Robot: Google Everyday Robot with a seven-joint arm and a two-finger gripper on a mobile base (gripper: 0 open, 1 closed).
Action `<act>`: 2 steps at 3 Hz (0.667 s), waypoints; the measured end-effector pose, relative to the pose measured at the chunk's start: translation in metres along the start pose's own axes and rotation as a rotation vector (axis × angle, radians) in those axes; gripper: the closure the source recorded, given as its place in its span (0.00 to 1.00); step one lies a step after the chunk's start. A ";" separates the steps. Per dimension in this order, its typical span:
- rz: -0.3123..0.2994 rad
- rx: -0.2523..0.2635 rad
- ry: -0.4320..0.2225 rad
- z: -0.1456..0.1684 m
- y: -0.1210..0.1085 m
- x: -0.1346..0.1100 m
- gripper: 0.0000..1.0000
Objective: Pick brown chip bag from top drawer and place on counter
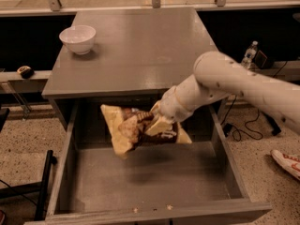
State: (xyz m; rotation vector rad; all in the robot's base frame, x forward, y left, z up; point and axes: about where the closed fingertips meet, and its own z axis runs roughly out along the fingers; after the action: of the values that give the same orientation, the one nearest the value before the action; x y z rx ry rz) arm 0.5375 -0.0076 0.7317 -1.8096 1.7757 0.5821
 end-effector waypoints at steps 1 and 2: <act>0.004 -0.017 0.068 -0.045 -0.038 0.007 1.00; -0.009 -0.016 0.072 -0.073 -0.046 -0.001 1.00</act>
Offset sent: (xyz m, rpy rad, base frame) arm 0.0320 -0.0313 0.0276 -0.0610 0.0145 -0.0004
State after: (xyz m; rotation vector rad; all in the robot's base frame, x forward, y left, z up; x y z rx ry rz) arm 0.5789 -0.0543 0.7914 -1.8706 1.8137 0.5356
